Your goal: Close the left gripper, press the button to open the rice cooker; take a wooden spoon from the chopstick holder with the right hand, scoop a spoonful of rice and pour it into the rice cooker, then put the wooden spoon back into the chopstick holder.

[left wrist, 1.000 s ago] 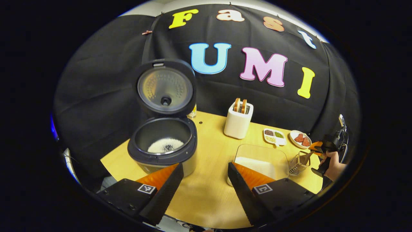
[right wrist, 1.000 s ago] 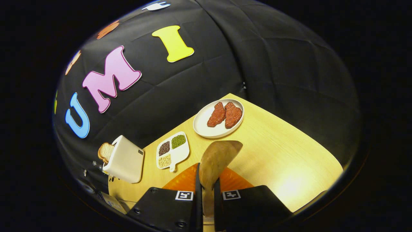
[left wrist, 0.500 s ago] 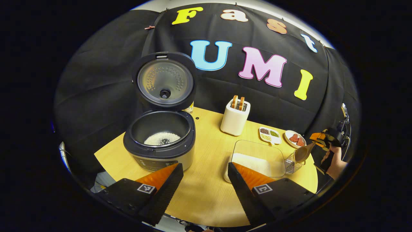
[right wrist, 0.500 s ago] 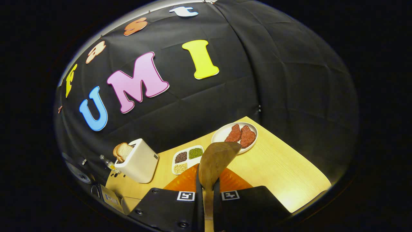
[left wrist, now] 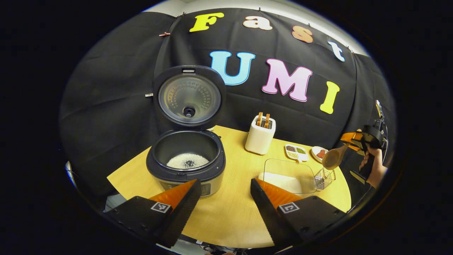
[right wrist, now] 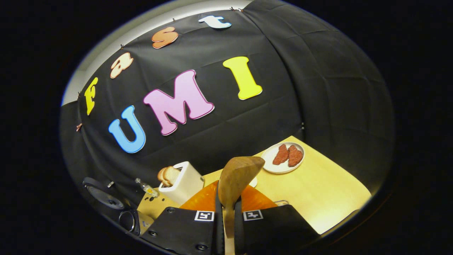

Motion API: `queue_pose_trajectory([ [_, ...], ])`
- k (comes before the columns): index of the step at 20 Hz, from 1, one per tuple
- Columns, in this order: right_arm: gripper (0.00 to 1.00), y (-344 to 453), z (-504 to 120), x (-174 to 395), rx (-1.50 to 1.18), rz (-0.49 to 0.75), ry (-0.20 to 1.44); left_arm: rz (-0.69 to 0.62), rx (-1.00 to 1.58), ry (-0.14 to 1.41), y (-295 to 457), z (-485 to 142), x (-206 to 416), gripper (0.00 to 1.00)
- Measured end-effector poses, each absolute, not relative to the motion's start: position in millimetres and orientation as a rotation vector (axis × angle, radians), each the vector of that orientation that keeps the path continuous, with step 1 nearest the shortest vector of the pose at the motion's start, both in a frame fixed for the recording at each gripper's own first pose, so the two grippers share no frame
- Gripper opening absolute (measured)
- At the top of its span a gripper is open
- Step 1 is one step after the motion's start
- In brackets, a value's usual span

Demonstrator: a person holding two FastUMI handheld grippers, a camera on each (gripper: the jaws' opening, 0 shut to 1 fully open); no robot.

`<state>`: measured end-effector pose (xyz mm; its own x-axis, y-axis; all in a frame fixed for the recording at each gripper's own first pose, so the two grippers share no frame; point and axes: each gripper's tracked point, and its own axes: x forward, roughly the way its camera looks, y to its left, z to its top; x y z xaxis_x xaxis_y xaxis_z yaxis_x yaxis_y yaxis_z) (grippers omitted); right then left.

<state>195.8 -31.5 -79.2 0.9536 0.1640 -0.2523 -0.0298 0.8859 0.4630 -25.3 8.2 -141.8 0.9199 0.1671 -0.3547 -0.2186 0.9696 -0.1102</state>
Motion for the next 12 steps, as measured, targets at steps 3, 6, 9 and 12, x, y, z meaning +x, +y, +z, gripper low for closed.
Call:
queue_pose_trajectory([
  [3,0.15,10.7,-77.1,185.1,0.475,0.172,0.295,0.213,-0.138,0.347,21.4,-145.2,-31.7,0.95],
  [6,0.15,40.6,-93.0,182.1,0.388,0.232,0.314,0.249,-0.038,0.342,41.4,-149.7,-37.0,0.95],
  [9,0.15,57.3,-117.0,183.0,0.287,0.264,0.326,0.226,-0.039,0.347,44.6,-157.0,-39.0,0.95],
  [12,0.15,67.5,-155.2,180.1,0.155,0.27,0.348,0.256,-0.017,0.375,60.2,-174.9,-47.2,0.95],
])
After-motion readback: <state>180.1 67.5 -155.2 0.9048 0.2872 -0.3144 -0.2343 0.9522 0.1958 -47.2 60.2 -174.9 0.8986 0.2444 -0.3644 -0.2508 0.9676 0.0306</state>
